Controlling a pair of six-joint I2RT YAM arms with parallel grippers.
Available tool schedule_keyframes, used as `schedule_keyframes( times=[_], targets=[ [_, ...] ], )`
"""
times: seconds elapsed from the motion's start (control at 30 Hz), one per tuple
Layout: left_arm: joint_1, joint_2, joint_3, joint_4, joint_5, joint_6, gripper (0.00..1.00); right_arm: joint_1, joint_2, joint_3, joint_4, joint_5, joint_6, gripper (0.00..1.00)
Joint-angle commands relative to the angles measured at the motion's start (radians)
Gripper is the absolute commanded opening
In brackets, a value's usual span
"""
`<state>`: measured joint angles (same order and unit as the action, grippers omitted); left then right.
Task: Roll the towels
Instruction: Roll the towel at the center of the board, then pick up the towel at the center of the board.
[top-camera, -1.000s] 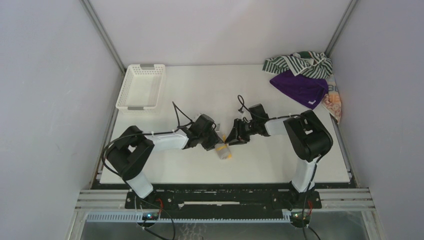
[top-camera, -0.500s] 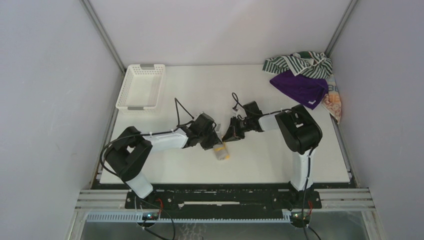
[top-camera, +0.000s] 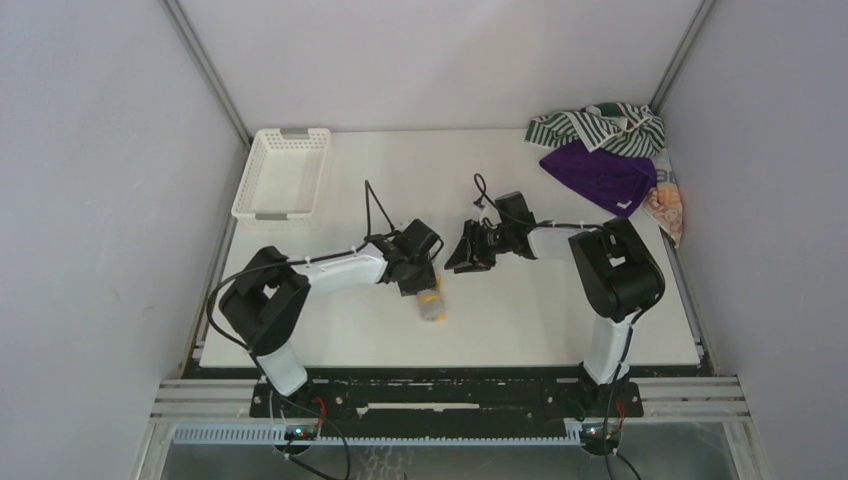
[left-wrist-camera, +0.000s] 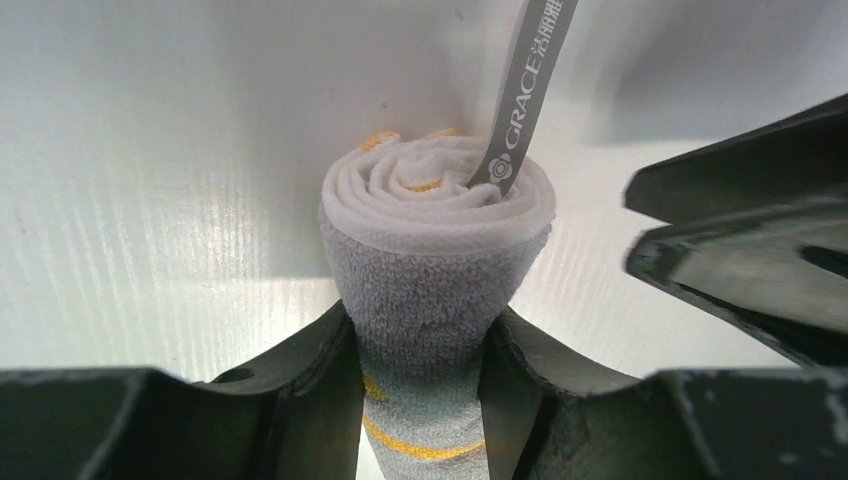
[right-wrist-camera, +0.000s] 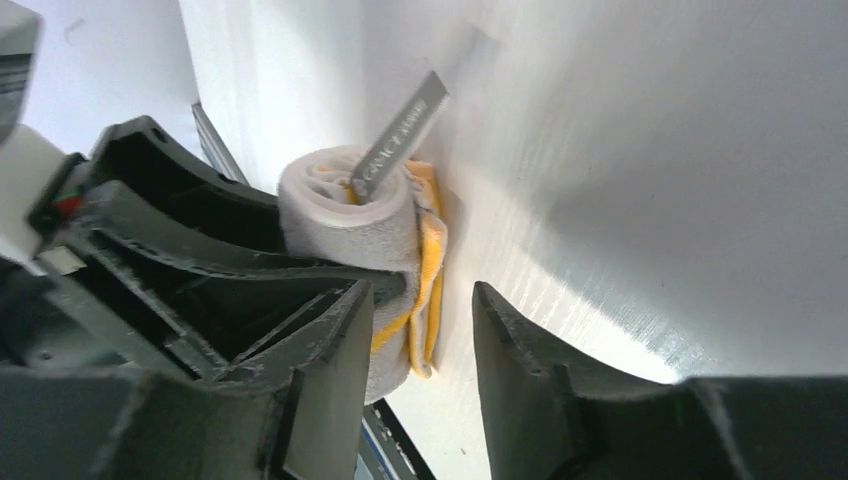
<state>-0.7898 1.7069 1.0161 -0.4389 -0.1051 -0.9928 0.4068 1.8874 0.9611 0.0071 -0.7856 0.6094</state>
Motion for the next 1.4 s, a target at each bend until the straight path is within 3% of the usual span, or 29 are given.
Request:
schedule_keyframes(
  times=[0.0,0.23,0.63,0.77,1.1,1.2,1.37],
  targets=[
    [-0.019,0.041,0.067,-0.152,-0.109,0.086,0.45,0.000,-0.061,-0.007,0.034,-0.002,0.041,0.45],
    [-0.042,0.071,0.111,-0.191,-0.147,0.108,0.46,0.056,0.014,-0.007,0.165,-0.020,0.195,0.55],
    [-0.065,0.097,0.143,-0.199,-0.155,0.128,0.47,0.110,0.149,-0.016,0.305,-0.041,0.325,0.57],
    [-0.065,0.100,0.148,-0.196,-0.150,0.132,0.47,0.116,0.193,-0.040,0.312,-0.043,0.318,0.49],
    [-0.062,0.091,0.137,-0.171,-0.126,0.107,0.54,0.115,0.201,-0.128,0.348,-0.012,0.275,0.06],
    [-0.049,0.071,0.113,-0.140,-0.092,0.089,0.59,0.115,0.190,-0.130,0.351,0.012,0.250,0.00],
    [0.006,-0.008,-0.009,-0.027,0.029,0.024,0.64,0.116,0.194,-0.133,0.362,0.033,0.236,0.00]
  ],
)
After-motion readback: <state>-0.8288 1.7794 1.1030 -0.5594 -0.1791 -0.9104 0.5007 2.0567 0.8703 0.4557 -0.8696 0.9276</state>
